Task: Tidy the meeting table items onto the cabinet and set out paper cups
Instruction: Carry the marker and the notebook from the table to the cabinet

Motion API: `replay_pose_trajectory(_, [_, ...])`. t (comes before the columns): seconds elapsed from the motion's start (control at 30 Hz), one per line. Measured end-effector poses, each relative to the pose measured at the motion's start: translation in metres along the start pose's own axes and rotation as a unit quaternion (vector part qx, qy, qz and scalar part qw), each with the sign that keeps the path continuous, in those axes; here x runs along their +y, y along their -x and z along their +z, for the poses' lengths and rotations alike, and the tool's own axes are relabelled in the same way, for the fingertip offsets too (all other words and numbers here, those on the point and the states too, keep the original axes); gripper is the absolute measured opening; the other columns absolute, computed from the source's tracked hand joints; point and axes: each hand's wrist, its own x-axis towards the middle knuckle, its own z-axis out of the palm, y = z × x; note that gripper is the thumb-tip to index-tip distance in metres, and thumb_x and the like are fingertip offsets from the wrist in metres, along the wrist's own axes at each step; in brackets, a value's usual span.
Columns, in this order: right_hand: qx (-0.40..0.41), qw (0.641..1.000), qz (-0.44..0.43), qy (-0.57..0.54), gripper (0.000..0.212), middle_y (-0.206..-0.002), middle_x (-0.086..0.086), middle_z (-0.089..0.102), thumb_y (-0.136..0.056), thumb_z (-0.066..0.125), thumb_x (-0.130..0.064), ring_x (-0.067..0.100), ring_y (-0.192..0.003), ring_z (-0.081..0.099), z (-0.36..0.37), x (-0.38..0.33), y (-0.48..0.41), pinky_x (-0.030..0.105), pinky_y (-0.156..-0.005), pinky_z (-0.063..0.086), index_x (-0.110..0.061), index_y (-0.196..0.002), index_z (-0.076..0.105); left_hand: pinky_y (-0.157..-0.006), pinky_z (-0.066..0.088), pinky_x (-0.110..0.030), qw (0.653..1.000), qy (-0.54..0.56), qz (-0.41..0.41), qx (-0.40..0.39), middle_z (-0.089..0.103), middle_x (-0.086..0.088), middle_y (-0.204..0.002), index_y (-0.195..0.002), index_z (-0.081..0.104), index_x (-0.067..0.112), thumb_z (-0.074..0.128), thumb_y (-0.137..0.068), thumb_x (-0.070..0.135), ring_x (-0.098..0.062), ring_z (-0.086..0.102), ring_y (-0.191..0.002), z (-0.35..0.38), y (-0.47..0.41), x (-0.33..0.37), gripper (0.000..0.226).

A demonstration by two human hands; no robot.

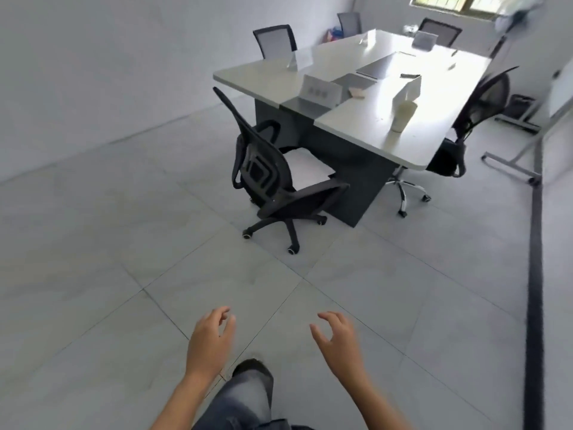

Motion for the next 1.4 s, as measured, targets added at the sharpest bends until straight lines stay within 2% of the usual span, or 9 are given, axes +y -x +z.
replay_pose_trajectory(0.47, [0.128,0.982,0.127,-0.054,0.033,-0.111,0.002,0.055,-0.087,0.057,-0.027,0.017,-0.113,0.047,-0.027,-0.023,-0.125,0.018,-0.091,0.031,-0.009,-0.115,0.057,-0.084,0.041,-0.031,0.994,-0.010,0.066,-0.081,0.059,-0.008,-0.110,-0.113,0.056,0.006,0.047,-0.091,0.017,-0.022,0.053,-0.105,0.030,-0.193,0.070,0.026])
replay_pose_trajectory(0.57, [0.115,0.975,0.178,-0.067,0.063,-0.103,-0.007,0.049,-0.073,0.042,-0.059,0.010,-0.104,0.045,-0.024,-0.013,-0.121,0.018,-0.089,0.031,-0.013,-0.113,0.058,-0.081,0.038,-0.028,0.988,-0.028,0.068,-0.135,0.057,-0.005,-0.105,-0.111,0.057,0.008,0.048,-0.091,0.018,-0.022,0.053,-0.104,0.060,-0.202,0.080,0.024])
replay_pose_trajectory(0.63, [0.120,0.969,0.205,-0.071,0.079,-0.102,-0.008,0.049,-0.061,0.028,-0.066,0.007,-0.101,0.041,-0.026,0.002,-0.122,0.019,-0.091,0.033,-0.015,-0.113,0.058,-0.079,0.036,-0.026,0.979,-0.039,0.084,-0.180,0.054,0.000,-0.100,-0.111,0.057,0.010,0.048,-0.091,0.018,-0.020,0.053,-0.104,0.085,-0.201,0.090,0.023])
replay_pose_trajectory(0.7, [0.139,0.961,0.227,-0.078,0.062,-0.102,-0.008,0.049,-0.072,0.042,-0.059,0.010,-0.102,0.042,-0.036,0.019,-0.132,0.022,-0.094,0.036,-0.014,-0.112,0.058,-0.079,0.037,-0.025,0.969,-0.053,0.104,-0.217,0.054,0.003,-0.098,-0.111,0.057,0.011,0.049,-0.090,0.018,-0.018,0.053,-0.102,0.111,-0.201,0.103,0.024])
replay_pose_trajectory(0.8, [0.163,0.953,0.240,-0.090,0.031,-0.102,-0.009,0.048,-0.086,0.057,-0.028,0.011,-0.104,0.043,-0.060,0.052,-0.155,0.021,-0.092,0.034,-0.013,-0.113,0.058,-0.078,0.039,-0.025,0.959,-0.068,0.132,-0.241,0.054,0.003,-0.096,-0.112,0.057,0.011,0.049,-0.090,0.018,-0.016,0.052,-0.098,0.153,-0.211,0.133,0.024])
replay_pose_trajectory(0.93, [0.202,0.945,0.238,-0.098,0.037,-0.106,-0.004,0.054,-0.084,0.053,-0.037,0.015,-0.108,0.046,-0.111,0.108,-0.190,0.021,-0.091,0.033,-0.012,-0.111,0.058,-0.081,0.043,-0.031,0.957,-0.067,0.158,-0.234,0.054,0.001,-0.097,-0.111,0.058,0.010,0.049,-0.090,0.018,-0.018,0.052,-0.099,0.221,-0.232,0.188,0.024])
replay_pose_trajectory(1.1, [0.249,0.932,0.250,-0.084,0.031,-0.116,0.005,0.057,-0.087,0.056,-0.025,0.017,-0.113,0.047,-0.208,0.190,-0.230,0.024,-0.095,0.034,-0.009,-0.114,0.057,-0.083,0.040,-0.026,0.945,-0.063,0.196,-0.255,0.054,0.001,-0.096,-0.110,0.058,0.007,0.049,-0.090,0.017,-0.020,0.053,-0.101,0.323,-0.219,0.271,0.024])
replay_pose_trajectory(1.27, [0.277,0.908,0.299,-0.096,0.031,-0.116,0.008,0.059,-0.087,0.057,-0.025,0.020,-0.114,0.048,-0.262,0.247,-0.256,0.026,-0.095,0.035,-0.008,-0.113,0.058,-0.095,0.037,-0.023,0.878,-0.126,0.301,-0.349,0.055,0.006,-0.114,-0.120,0.052,0.016,0.046,-0.092,0.026,-0.010,0.048,-0.110,0.397,-0.189,0.336,0.030])
replay_pose_trajectory(1.4, [0.234,0.920,0.297,-0.103,0.031,-0.118,0.004,0.057,-0.088,0.055,-0.026,0.017,-0.115,0.045,-0.269,0.274,-0.287,0.022,-0.094,0.034,-0.011,-0.115,0.056,-0.094,0.041,-0.029,0.902,-0.110,0.249,-0.335,0.059,0.001,-0.110,-0.115,0.057,0.013,0.046,-0.087,0.032,-0.015,0.052,-0.105,0.431,-0.216,0.361,0.035])
